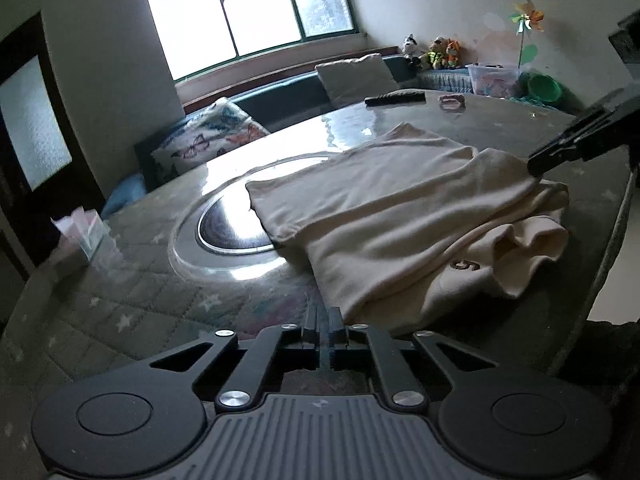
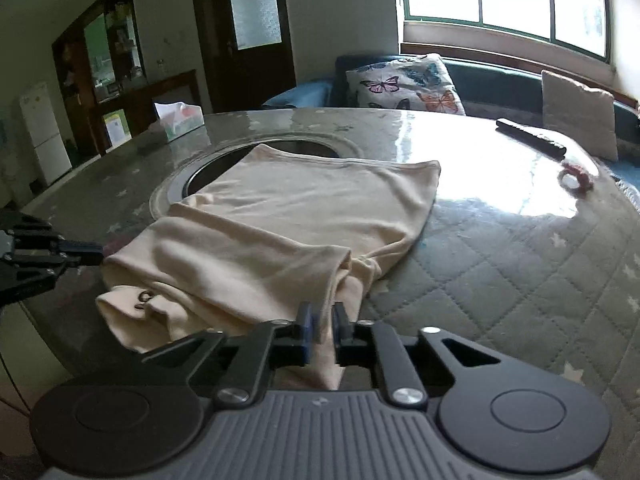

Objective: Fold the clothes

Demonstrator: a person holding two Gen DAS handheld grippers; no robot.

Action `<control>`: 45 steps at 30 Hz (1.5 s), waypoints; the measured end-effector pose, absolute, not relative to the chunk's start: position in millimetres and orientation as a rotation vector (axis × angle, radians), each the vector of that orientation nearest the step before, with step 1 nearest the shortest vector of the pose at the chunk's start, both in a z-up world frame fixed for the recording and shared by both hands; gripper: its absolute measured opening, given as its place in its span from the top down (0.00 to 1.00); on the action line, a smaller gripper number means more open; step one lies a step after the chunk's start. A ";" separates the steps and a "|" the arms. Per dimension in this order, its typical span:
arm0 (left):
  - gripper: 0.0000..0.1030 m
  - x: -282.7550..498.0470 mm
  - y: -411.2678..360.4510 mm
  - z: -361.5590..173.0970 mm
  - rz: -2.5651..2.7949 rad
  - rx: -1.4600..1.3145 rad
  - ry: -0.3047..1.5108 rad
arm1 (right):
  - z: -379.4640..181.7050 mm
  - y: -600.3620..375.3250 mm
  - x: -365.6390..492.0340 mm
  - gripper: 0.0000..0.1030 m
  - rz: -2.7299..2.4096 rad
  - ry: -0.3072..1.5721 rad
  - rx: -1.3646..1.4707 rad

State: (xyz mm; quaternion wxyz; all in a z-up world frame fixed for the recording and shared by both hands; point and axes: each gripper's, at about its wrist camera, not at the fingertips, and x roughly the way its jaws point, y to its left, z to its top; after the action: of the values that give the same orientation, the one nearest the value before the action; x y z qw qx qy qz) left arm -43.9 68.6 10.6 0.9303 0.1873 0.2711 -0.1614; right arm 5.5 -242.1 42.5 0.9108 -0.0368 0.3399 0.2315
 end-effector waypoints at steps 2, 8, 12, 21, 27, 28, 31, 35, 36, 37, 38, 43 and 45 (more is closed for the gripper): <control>0.91 -45.6 66.0 12.2 -0.340 0.396 0.542 | 44.4 -244.0 5.7 0.65 0.470 0.688 -0.088; 0.86 -43.8 54.1 6.7 -0.365 0.448 0.532 | 43.3 -239.8 7.6 0.35 0.464 0.674 -0.102; 0.86 -43.4 48.4 2.6 -0.375 0.500 0.519 | 42.0 -237.2 8.2 0.21 0.470 0.669 -0.104; 0.85 -48.8 48.8 2.4 -0.402 0.531 0.492 | 46.1 -230.3 9.1 0.07 0.500 0.648 -0.113; 0.73 -49.6 44.8 -2.8 -0.403 0.564 0.488 | 47.6 -224.1 9.9 0.03 0.511 0.638 -0.120; 0.73 -49.1 42.5 -4.7 -0.401 0.578 0.482 | 47.7 -223.0 10.1 0.03 0.513 0.637 -0.120; 0.89 -47.8 39.0 -8.0 -0.389 0.602 0.461 | 47.4 -219.7 10.4 0.03 0.521 0.637 -0.122; 0.97 -50.1 46.5 1.6 -0.374 0.560 0.421 | 49.8 -217.0 9.3 0.03 0.529 0.628 -0.125; 0.98 -50.7 50.4 4.8 -0.367 0.545 0.416 | 51.1 -216.9 8.8 0.03 0.530 0.623 -0.126; 0.98 -51.3 54.3 8.0 -0.359 0.530 0.410 | 52.4 -216.8 8.4 0.02 0.532 0.619 -0.127; 0.98 -50.9 56.6 8.1 -0.355 0.525 0.415 | 52.9 -217.0 8.4 0.02 0.531 0.616 -0.128; 0.98 -49.0 59.8 0.3 -0.343 0.526 0.456 | 43.7 -218.2 14.0 0.02 0.500 0.637 -0.138; 0.94 -51.4 58.6 1.1 -0.357 0.528 0.453 | 43.0 -220.1 15.1 0.01 0.488 0.636 -0.139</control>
State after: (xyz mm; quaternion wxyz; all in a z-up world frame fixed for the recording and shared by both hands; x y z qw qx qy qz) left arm -51.4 58.6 1.1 0.9245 0.2574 0.2209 -0.1741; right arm 15.1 -220.1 43.0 0.9184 -0.0677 0.3091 0.2375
